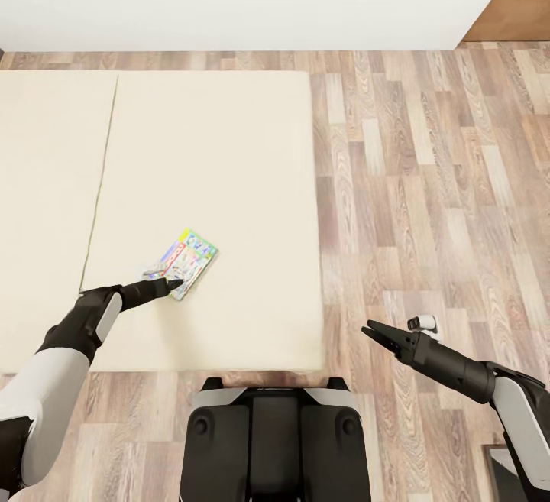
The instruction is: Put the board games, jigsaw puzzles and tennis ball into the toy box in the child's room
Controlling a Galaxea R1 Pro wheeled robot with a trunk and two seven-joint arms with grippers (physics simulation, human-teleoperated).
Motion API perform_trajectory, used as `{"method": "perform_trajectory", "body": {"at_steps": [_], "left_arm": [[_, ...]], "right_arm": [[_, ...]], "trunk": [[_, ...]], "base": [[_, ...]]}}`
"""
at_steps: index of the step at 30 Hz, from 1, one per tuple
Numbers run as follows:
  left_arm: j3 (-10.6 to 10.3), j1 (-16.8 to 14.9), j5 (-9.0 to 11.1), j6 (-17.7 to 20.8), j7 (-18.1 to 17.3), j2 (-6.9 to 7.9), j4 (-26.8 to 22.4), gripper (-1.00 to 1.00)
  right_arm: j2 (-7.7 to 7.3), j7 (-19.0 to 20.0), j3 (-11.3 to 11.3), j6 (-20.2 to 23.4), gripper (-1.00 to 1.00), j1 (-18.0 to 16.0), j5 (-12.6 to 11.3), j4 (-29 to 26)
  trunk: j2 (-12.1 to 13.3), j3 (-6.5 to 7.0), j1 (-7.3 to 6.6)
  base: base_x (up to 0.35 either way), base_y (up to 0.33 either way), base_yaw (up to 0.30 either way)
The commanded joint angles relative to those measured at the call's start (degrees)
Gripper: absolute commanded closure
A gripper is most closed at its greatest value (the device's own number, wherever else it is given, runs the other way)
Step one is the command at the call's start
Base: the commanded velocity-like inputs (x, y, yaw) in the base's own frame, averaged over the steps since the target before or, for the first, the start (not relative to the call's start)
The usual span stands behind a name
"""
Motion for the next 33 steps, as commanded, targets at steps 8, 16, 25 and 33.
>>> {"method": "perform_trajectory", "body": {"at_steps": [8,16,25,33], "left_arm": [[0.11,-0.04,0.54,0.39,0.68,-0.02,-0.05,-1.0],[0.13,-0.06,0.59,0.32,0.71,0.04,-0.05,-1.0],[0.19,-0.06,0.6,0.25,0.71,0.08,-0.05,-1.0],[0.2,-0.05,0.6,0.26,0.64,0.28,-0.05,-1.0]], "right_arm": [[0.0,0.3,-0.04,0.2,-1.0,-0.03,0.2,0.01],[0.0,0.3,0.0,0.2,-1.0,-0.03,0.2,0.01],[0.01,0.27,0.05,0.19,-1.0,-0.03,0.24,0.01],[0.03,0.29,0.05,0.18,-1.0,-0.03,0.28,0.01]], "trunk": [[-0.09,-0.06,0.03],[-0.09,-0.06,0.03],[-0.09,-0.06,0.03],[-0.09,-0.06,0.03]], "base": [[0.0,-0.232,0.0],[-0.024,-0.148,0.0],[-0.074,-0.159,0.0],[-0.099,-0.159,0.0]]}}
